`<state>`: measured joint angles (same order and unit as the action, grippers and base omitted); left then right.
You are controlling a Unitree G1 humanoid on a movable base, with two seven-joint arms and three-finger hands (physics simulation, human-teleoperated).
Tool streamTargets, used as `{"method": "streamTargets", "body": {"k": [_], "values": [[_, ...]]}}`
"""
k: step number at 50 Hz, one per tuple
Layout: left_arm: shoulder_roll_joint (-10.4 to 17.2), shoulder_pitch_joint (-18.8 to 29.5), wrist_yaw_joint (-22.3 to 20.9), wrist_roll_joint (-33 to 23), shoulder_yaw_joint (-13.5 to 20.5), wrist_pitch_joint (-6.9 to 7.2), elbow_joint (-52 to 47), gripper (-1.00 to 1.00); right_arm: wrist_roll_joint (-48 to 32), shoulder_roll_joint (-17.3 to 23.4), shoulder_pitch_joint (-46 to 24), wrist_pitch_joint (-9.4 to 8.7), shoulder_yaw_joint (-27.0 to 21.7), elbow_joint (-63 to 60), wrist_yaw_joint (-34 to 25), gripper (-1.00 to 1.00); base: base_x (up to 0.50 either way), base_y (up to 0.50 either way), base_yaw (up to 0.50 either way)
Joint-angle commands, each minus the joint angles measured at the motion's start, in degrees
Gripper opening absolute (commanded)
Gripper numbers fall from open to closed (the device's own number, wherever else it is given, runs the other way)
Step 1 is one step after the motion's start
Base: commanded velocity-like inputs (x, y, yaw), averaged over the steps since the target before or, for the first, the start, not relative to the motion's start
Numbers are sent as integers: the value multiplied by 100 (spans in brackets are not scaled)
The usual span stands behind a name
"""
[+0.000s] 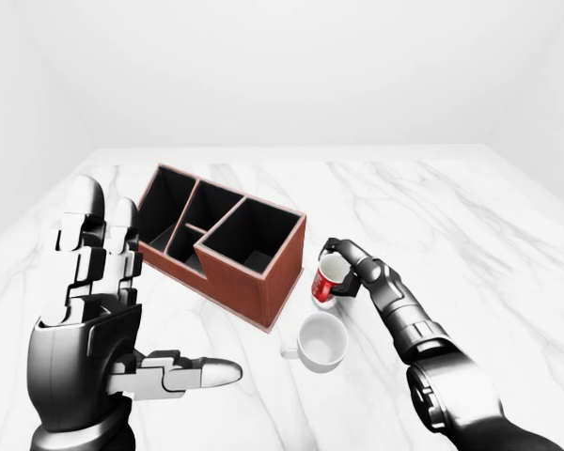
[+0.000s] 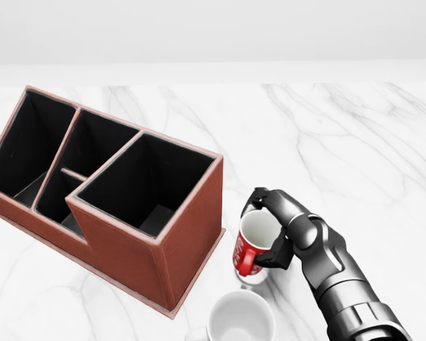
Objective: Pick up the red mug and place it to the right of the caddy.
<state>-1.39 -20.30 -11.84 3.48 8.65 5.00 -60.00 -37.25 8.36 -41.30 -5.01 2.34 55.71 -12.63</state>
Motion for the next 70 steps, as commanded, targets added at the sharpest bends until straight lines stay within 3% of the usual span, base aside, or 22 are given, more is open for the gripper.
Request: {"method": "streamTargets", "body": {"k": [1,20,49,51,52,70], "values": [[16,-10,11,-13,-37,0,0,100,-271,-15,-94,1,-57,179,306,-100,0,0,0],[39,0,7,68,37,0,0,100,-265,-127,-346,1,5,877,1150,-100,0,0,0],[349,-175,306,337,-71,0,0,100,-304,-287,-321,1,56,1163,1363,-100,0,0,0],[325,-182,288,310,-83,0,0,100,-307,-268,-324,1,55,1092,1340,55,0,0,0],[333,-165,295,316,-79,0,0,100,-298,-263,-321,1,50,1087,1314,100,0,0,0],[277,-186,239,255,-109,0,0,100,-331,-51,-96,1,8,574,993,100,0,0,0]]}}
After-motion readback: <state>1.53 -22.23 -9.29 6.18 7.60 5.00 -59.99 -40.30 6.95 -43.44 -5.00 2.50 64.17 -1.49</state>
